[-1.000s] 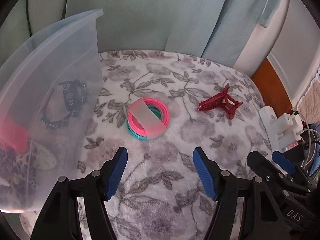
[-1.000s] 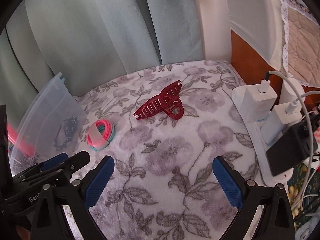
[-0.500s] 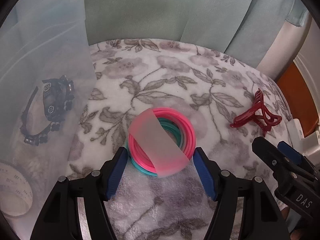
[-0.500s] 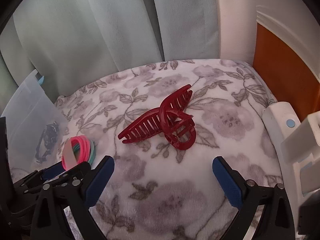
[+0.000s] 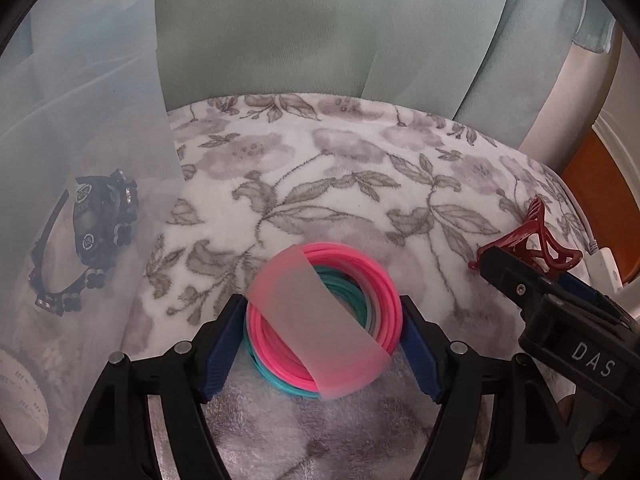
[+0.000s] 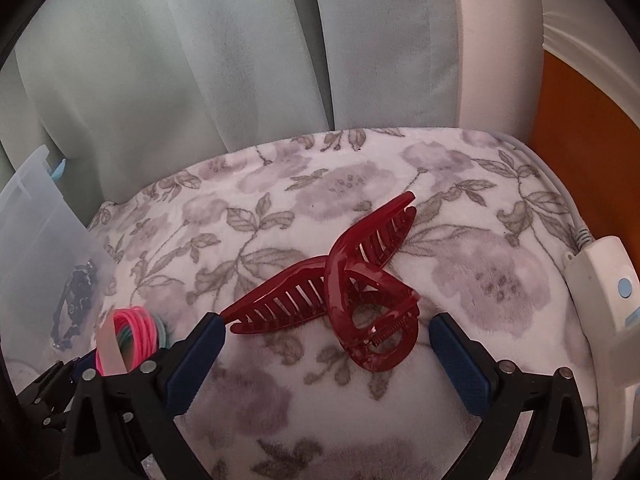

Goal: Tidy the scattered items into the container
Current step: 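Grasp the pink-teal hair ties with the left tool while the right tool grasps the red claw clip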

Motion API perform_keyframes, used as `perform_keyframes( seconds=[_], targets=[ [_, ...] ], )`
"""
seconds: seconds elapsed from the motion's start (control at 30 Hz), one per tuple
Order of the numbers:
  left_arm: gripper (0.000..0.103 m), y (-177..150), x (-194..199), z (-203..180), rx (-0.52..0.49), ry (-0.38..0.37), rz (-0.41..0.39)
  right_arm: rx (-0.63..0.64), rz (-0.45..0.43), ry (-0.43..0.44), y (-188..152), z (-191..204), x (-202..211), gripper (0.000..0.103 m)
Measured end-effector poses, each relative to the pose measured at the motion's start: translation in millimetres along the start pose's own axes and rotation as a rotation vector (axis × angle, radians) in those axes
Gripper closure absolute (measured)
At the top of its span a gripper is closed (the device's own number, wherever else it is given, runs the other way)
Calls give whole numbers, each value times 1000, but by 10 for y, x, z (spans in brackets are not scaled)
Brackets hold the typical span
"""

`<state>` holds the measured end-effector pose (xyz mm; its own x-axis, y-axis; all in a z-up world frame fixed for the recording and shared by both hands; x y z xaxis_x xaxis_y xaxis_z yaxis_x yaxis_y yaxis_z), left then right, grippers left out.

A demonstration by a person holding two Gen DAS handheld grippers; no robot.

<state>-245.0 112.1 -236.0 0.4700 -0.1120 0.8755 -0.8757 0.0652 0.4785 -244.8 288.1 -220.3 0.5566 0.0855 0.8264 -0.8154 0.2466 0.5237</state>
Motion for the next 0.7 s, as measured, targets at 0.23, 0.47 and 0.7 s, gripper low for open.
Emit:
perform_keyframes(
  seconds=[0.23, 0.47, 0.7],
  targets=[
    [20, 28, -20, -1, -8, 20, -15, -19, -15, 7, 117, 22, -55, 0],
    [19, 41, -26, -17, 1, 24, -21, -18, -17, 6, 181, 75, -108, 0],
    [20, 42, -6, -8, 7, 22, -25, -69, -25, 17, 156, -26, -43, 17]
  ],
)
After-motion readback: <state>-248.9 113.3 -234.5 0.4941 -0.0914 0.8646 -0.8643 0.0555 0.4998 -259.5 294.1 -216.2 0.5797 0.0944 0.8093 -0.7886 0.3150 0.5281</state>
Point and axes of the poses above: each gripper's, at about its wrist camera, not at the fingertips, and x roughly against the way its jaws point, z to its left, y to its top, the point moved 7 cm from there along -x, roughly the way its jaws point, and after that the axes turned 7 degrees about z, right-handed, at the moved point
